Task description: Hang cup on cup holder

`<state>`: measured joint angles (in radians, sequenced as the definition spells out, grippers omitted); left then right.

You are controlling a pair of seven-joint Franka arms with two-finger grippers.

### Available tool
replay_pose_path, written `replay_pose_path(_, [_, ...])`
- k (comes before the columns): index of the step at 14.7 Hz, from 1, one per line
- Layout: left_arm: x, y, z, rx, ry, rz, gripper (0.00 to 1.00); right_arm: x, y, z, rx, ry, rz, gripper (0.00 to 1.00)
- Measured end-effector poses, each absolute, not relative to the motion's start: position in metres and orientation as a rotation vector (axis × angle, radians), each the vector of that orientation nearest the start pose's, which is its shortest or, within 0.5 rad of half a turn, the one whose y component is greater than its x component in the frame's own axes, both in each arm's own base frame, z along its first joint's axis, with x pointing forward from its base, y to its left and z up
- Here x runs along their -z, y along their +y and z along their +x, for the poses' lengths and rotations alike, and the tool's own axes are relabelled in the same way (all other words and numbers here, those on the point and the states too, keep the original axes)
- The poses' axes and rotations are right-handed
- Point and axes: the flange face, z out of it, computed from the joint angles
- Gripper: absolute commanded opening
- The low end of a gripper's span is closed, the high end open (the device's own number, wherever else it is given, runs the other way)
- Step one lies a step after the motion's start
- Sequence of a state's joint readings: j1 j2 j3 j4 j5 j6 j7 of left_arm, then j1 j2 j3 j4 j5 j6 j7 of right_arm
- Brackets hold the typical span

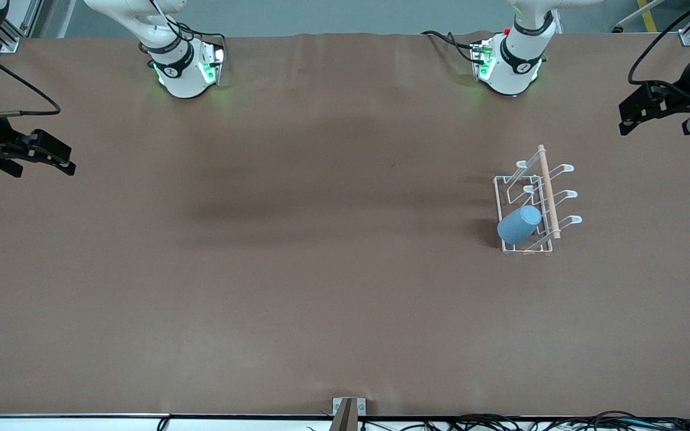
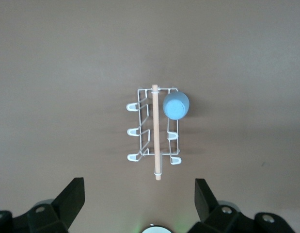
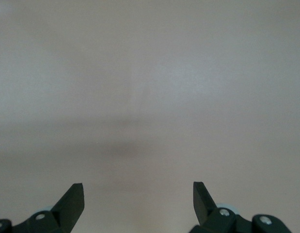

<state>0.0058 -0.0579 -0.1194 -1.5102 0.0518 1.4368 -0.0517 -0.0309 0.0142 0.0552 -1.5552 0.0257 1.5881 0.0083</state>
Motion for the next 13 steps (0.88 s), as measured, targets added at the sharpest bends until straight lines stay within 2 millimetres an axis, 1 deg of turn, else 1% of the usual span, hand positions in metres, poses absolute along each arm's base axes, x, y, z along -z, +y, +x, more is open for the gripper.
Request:
replay_pose_path(2, [-0.662, -0.056, 0.508, -0.016, 0.086, -3.089, 1.0, -0.623, 0.015, 0.562, 0.02, -0.019, -3.105, 0.99])
replay_pose_path(4, [-0.658, -0.056, 0.501, -0.016, 0.086, -3.087, 1.0, -0.622, 0.014, 0.562, 0.015, -0.014, -3.101, 0.99])
replay_pose_path(13, [-0.661, -0.057, 0.503, 0.014, 0.132, -3.088, 1.0, -0.622, 0.011, 0.563, 0.022, -0.006, -3.101, 0.99])
